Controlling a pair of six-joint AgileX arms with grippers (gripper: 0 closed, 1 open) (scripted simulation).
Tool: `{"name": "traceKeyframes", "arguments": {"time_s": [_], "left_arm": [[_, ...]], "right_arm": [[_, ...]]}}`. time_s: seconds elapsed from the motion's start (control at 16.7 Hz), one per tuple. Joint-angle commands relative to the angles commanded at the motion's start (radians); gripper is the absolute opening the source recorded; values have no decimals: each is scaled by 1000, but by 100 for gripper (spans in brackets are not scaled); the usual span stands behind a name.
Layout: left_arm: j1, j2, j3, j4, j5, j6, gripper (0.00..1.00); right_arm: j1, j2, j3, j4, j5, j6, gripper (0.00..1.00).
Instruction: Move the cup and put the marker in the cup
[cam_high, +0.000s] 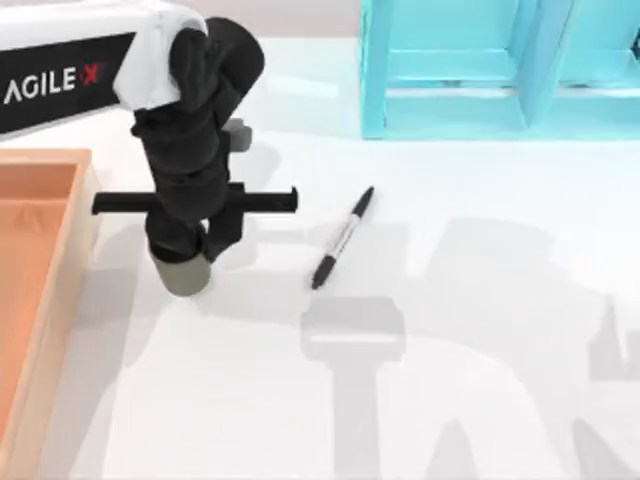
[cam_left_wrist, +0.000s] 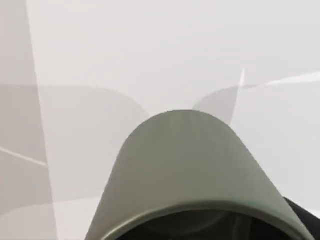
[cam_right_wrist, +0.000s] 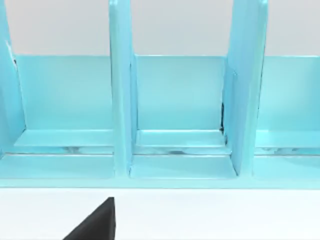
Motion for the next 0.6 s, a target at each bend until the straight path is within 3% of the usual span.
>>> {"name": "traceKeyframes", "arguments": {"time_s": [0.24, 0.6], "left_arm": [[0, 0, -2, 2, 0, 0, 0], [0, 0, -2, 2, 0, 0, 45]], "right_arm": [[0, 0, 0, 0, 0, 0, 100], [0, 0, 0, 0, 0, 0, 100]]}}
